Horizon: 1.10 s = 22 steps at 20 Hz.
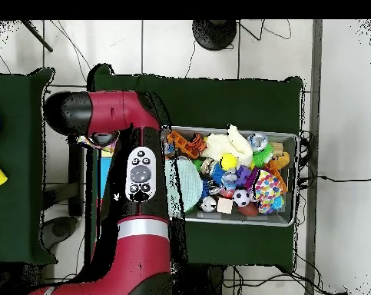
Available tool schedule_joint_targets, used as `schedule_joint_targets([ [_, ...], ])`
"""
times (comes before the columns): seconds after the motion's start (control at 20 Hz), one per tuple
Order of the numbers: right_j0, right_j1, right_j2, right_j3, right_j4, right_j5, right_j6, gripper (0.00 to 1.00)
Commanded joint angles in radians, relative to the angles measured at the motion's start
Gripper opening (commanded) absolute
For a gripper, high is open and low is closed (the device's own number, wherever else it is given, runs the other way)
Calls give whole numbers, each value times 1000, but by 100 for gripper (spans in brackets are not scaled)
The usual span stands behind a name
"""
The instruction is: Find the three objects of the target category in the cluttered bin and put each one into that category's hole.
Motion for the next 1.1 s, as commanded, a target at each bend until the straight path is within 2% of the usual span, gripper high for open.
schedule_joint_targets([
  [0.05,-19,204,-43,-22,-48,-251,394,0],
  [0.4,-17,223,-83,-7,-54,-274,442,0],
  [1.1,-38,245,-51,42,-36,-299,444,0],
])
